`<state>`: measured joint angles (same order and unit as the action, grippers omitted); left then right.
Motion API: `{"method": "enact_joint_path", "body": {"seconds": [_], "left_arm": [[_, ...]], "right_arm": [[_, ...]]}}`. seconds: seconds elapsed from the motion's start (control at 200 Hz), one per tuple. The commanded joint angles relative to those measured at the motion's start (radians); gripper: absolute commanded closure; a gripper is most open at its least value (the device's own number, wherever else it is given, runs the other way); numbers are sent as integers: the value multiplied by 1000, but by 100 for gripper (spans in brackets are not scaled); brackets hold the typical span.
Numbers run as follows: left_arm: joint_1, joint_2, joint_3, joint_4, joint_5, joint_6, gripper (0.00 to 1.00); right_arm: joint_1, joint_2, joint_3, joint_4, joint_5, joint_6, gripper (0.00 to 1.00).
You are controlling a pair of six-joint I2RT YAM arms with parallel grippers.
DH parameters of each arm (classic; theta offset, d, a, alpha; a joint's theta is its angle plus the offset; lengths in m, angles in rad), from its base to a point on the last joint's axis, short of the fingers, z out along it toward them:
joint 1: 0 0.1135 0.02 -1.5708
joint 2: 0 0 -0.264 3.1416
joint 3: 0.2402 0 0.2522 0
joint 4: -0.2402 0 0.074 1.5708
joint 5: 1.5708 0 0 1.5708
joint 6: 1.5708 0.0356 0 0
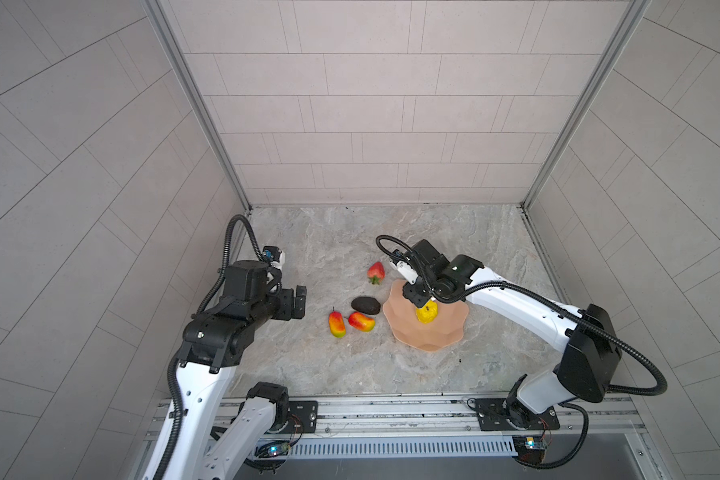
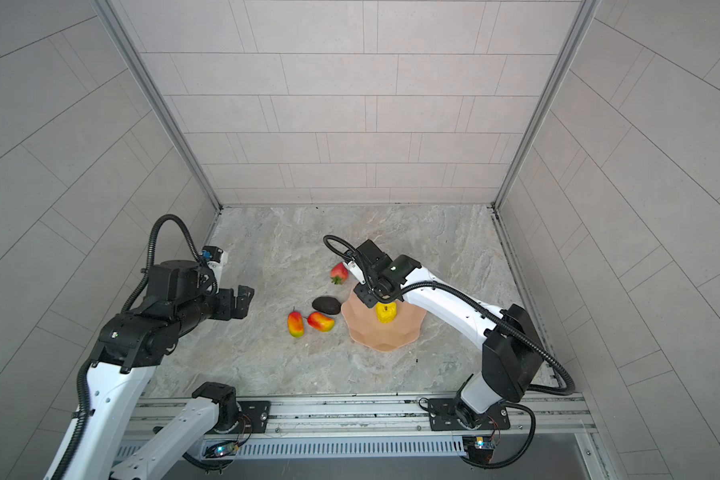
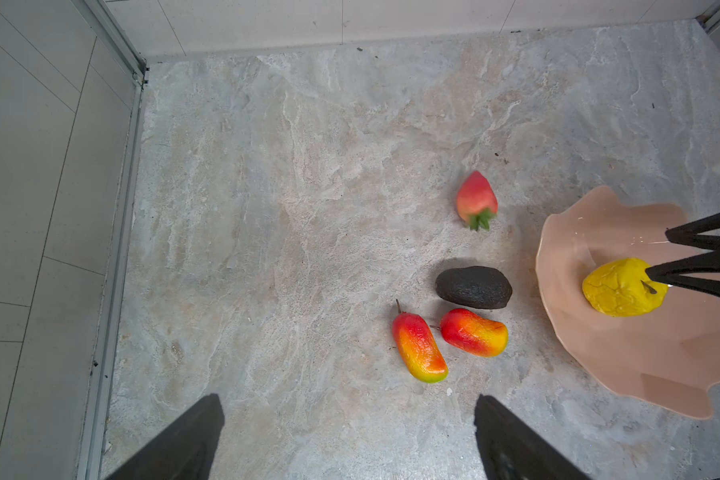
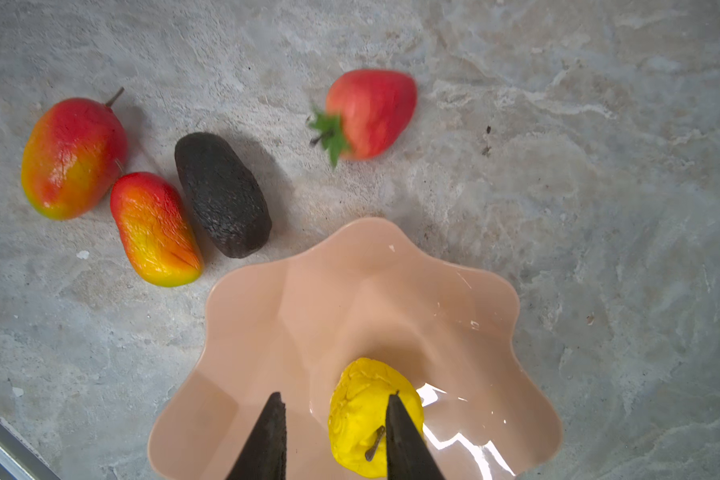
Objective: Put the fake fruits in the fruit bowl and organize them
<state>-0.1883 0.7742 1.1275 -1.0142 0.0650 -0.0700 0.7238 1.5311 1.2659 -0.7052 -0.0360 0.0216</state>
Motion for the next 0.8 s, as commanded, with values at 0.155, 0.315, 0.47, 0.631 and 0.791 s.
{"method": "enact_joint_path", "body": {"seconds": [0.155, 0.315, 0.47, 0.631, 0.791], "left_arm": [[-1, -4, 9, 16, 19, 9, 0], [0, 24, 3, 22, 21, 3, 0], [0, 21, 3, 19, 14, 3, 0], [0, 21, 0, 20, 11, 9, 0], [0, 27, -10, 27, -1, 21, 0]], "right_arm": [[0, -20, -22, 56, 28, 21, 68], [-11, 114, 156, 60, 30, -2, 56], [-34, 369, 452, 25, 1, -21, 29], [-68, 687, 850, -63, -13, -33, 10], [-111, 990, 1278, -179, -36, 13, 0]]}}
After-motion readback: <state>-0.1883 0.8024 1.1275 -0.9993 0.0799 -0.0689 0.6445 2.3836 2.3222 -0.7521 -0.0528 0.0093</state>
